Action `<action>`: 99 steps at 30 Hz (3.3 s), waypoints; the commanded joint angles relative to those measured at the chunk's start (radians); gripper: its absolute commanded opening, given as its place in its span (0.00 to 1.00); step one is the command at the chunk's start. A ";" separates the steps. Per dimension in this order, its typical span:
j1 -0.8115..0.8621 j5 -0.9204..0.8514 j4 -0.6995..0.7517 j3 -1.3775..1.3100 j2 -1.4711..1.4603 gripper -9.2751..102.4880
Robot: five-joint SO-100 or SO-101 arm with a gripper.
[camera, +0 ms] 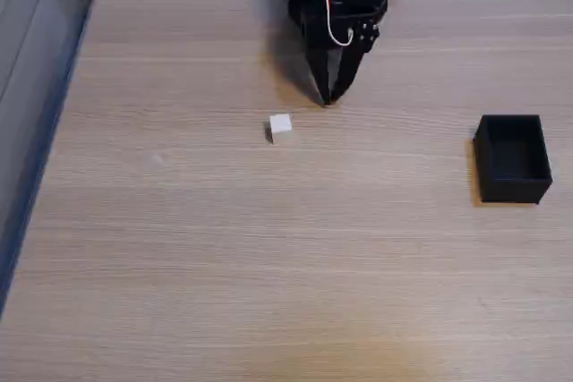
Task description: Pick a white block and place it in the black box.
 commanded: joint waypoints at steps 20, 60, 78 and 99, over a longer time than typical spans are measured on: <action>0.391 -0.298 -0.089 -0.460 -0.609 0.27; 0.471 -0.376 -0.245 -0.680 -1.152 0.32; 0.390 -0.281 -0.298 -0.729 -1.253 0.32; 0.399 -0.282 -0.365 -0.746 -1.338 0.28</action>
